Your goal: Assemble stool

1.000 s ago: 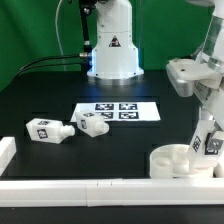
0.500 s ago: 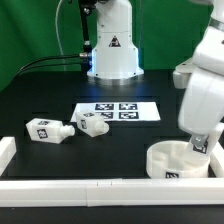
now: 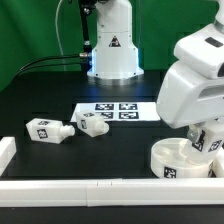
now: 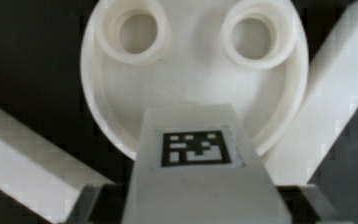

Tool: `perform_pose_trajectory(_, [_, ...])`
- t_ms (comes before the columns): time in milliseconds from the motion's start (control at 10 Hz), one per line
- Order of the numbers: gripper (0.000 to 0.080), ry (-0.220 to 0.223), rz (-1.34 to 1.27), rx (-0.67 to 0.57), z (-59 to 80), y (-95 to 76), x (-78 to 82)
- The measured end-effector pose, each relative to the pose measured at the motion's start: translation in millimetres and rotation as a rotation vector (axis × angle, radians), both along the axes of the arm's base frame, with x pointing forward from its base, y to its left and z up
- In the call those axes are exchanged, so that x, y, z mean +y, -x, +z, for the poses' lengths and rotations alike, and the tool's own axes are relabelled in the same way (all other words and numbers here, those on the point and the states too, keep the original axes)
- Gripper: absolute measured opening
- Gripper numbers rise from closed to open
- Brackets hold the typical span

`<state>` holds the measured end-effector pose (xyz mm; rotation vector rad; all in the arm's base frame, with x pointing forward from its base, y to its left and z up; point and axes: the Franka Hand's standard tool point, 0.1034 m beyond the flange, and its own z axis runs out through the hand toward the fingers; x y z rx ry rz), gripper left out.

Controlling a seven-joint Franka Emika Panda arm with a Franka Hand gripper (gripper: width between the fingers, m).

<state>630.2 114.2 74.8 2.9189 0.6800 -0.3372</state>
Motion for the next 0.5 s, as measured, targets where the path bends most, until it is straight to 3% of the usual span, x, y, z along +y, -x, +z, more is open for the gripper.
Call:
perform_pose_trajectory(300, [0.0334,-0.017,-0.442,-0.063,-2.2,-1.5,-11.9])
perform_pose_trajectory(500, [0.0334,0.005,-0.55,-0.079,-2.2,-1.3,-7.7])
